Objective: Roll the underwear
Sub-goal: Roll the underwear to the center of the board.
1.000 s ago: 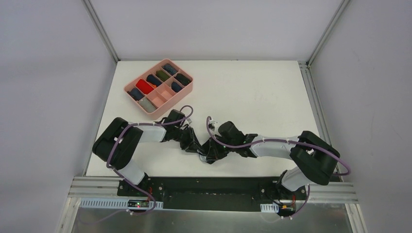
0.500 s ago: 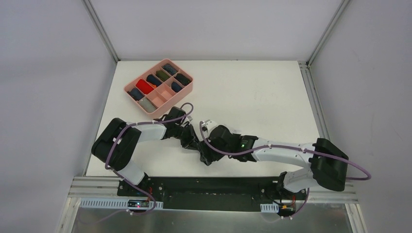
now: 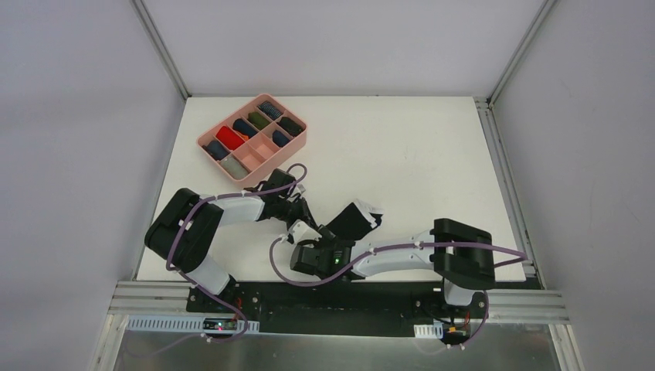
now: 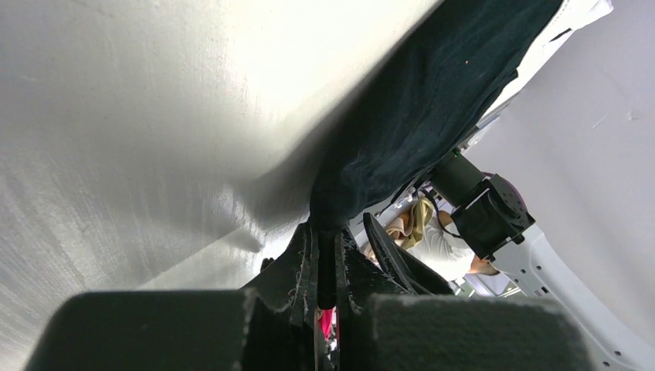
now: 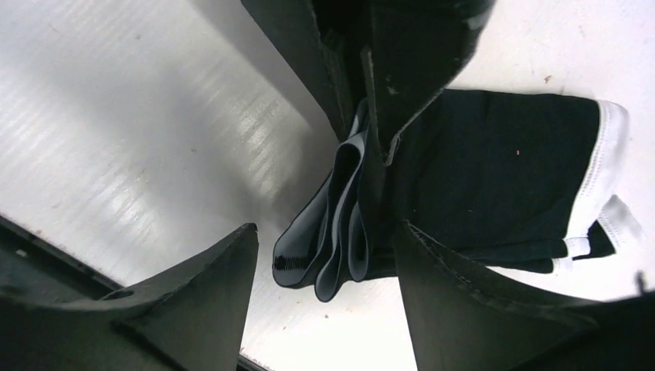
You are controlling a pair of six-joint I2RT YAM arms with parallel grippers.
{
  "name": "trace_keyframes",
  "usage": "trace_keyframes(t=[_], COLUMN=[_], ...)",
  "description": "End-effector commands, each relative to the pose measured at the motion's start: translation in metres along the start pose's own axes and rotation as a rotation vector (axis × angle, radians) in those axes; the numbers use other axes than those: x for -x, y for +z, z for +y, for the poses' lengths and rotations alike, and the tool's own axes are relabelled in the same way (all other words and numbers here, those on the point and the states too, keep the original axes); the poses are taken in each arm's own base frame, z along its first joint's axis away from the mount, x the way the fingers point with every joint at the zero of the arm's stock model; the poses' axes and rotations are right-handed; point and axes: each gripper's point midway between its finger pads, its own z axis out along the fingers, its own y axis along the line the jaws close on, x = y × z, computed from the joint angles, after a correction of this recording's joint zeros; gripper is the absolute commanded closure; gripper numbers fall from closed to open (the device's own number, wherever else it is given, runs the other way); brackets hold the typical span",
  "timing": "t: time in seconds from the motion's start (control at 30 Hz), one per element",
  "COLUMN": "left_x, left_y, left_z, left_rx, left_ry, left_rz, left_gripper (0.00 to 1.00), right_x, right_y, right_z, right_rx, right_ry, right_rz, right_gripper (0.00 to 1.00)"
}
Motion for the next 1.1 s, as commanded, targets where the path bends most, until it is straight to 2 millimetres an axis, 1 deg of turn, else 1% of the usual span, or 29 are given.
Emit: trace_keyframes(t=[0.0, 0.17, 0.3, 0.33, 0.5, 0.67, 0.87, 0.93, 1.07], left_x=[0.002, 0.002, 0.003, 0.003, 0.004, 0.004, 0.008, 0.01, 0.014], left_y=[-0.003, -0.002, -0.002, -0.002, -0.004, -0.008, -0.022, -0.028, -0.038], left_z=[-0.009, -0.01, -0.012, -0.013, -0.015, -0.018, -0.024, -0.025, -0.025], left_rx=[-0.004, -0.005, -0.011, -0.011, -0.01, -0.01, -0.017, -0.017, -0.01], left_ry=[0.012, 0.013, 0.027, 0.028, 0.031, 0.028, 0.024, 0.023, 0.019], left_rz=[-0.012, -0.008, -0.004, -0.003, -0.007, -0.014, -0.054, -0.077, -0.118], left_gripper=[1.0, 1.0, 1.0, 1.0, 1.0, 0.99, 0.81, 0.74, 0.58], right_x=[0.014, 0.012, 0.01, 0.01, 0.011, 0.008, 0.001, -0.006, -0.01], right_y=[-0.002, -0.001, 0.0, 0.0, -0.004, -0.006, -0.01, -0.009, -0.007], right_z=[-0.016, -0.013, -0.015, -0.015, -0.018, -0.014, -0.007, -0.003, 0.006], right_rx=[-0.15, -0.14, -0.157, -0.157, -0.131, 0.022, 0.223, 0.288, 0.426], right_ry=[-0.042, -0.018, -0.016, -0.009, 0.054, 0.191, 0.364, 0.421, 0.541], right_rz=[-0.046, -0.048, -0.038, -0.04, -0.056, -0.051, -0.028, -0.004, 0.053], right_gripper=[0.37, 0.6, 0.94, 1.0, 1.0, 1.0, 1.0, 1.0, 1.0])
